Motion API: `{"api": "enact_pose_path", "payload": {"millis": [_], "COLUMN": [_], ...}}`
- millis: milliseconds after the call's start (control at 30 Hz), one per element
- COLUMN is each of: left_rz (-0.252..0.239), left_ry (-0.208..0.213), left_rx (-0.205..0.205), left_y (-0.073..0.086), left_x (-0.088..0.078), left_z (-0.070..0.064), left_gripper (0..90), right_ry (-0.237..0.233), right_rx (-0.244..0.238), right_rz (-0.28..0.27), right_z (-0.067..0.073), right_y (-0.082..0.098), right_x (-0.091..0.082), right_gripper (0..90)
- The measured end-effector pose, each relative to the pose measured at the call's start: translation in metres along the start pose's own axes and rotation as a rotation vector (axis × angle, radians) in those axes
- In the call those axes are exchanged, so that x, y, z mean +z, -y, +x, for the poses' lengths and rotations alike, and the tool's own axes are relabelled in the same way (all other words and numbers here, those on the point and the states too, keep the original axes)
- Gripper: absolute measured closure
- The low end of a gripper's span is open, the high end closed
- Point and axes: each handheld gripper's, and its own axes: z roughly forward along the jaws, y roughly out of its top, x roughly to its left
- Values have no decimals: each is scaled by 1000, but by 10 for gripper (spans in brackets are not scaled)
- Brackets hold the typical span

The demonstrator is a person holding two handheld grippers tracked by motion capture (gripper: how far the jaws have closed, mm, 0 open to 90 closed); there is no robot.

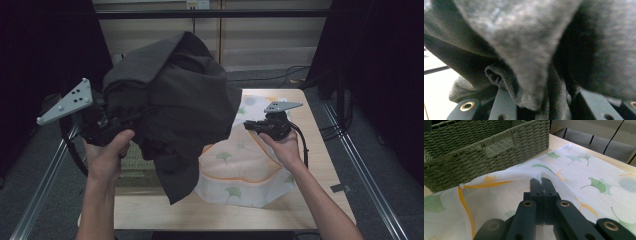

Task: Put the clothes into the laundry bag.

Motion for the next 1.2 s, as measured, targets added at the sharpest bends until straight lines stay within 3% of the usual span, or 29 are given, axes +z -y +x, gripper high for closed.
{"api": "enact_pose_path", "payload": {"millis": [100, 433, 667, 900, 1100, 1167, 1200], "left_rz": [48, 109, 142, 120, 135, 134, 137], "left_ry": [43, 141, 159, 211, 275, 276, 280], "left_rx": [6, 16, 35, 10, 8, 18, 3], "left_y": [3, 16, 21, 30, 34, 38, 39], "left_x": [8, 43, 37, 29, 41, 47, 52], "left_z": [-7, -21, -27, -37, -46, -48, -48], "left_gripper": [684, 683, 682, 682, 682, 681, 681], "right_ry": [0, -9, -9, -18, -30, -40, -43], "right_rx": [2, 17, 34, 26, 39, 50, 55], "right_rz": [-5, -5, -16, -6, -10, -13, -16], "right_z": [-1, -4, -7, -6, -7, -8, -9], "right_y": [0, 1, 0, 1, 1, 1, 1], "right_x": [-1, 0, -6, -2, -1, -2, -2], "right_gripper": [900, 900, 900, 900, 900, 900, 900]}}
